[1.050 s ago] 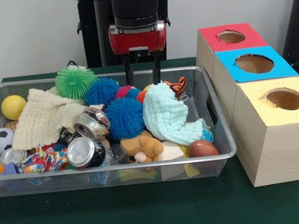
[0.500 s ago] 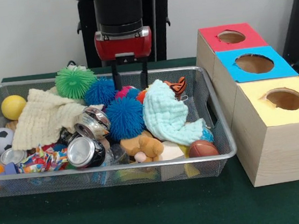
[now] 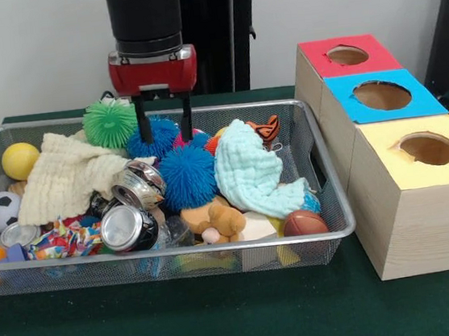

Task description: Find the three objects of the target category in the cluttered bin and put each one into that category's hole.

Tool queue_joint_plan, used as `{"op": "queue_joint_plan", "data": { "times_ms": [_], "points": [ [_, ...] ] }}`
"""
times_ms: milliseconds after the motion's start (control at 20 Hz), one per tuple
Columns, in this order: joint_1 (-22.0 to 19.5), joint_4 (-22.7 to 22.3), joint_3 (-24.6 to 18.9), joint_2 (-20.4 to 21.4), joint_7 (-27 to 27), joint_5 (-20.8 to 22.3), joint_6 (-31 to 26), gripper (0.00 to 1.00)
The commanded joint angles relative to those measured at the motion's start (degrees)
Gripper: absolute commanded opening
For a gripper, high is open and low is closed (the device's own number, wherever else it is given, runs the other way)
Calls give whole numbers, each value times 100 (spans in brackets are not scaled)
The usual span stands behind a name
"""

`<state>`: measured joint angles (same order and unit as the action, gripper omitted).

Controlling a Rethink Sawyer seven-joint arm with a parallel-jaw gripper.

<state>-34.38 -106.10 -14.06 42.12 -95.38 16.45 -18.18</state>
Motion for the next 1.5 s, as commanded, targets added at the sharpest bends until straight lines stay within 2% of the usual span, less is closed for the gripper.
{"op": "queue_joint_plan", "data": {
  "times_ms": [50, 200, 450, 900, 1100, 1500],
  "points": [
    [-195, 789, -627, -174, 842, 282, -1110, 100],
    [-216, 1007, -654, -330, 881, 294, -1335, 100],
    [-261, 1192, -730, -491, 863, 353, -1461, 100],
    [-303, 1815, -861, -1004, 1025, 453, -1725, 100],
    [-320, 1913, -882, -1131, 1027, 477, -1703, 100],
    [-415, 1804, -750, -1091, 890, 553, -1552, 100]
  ]
}}
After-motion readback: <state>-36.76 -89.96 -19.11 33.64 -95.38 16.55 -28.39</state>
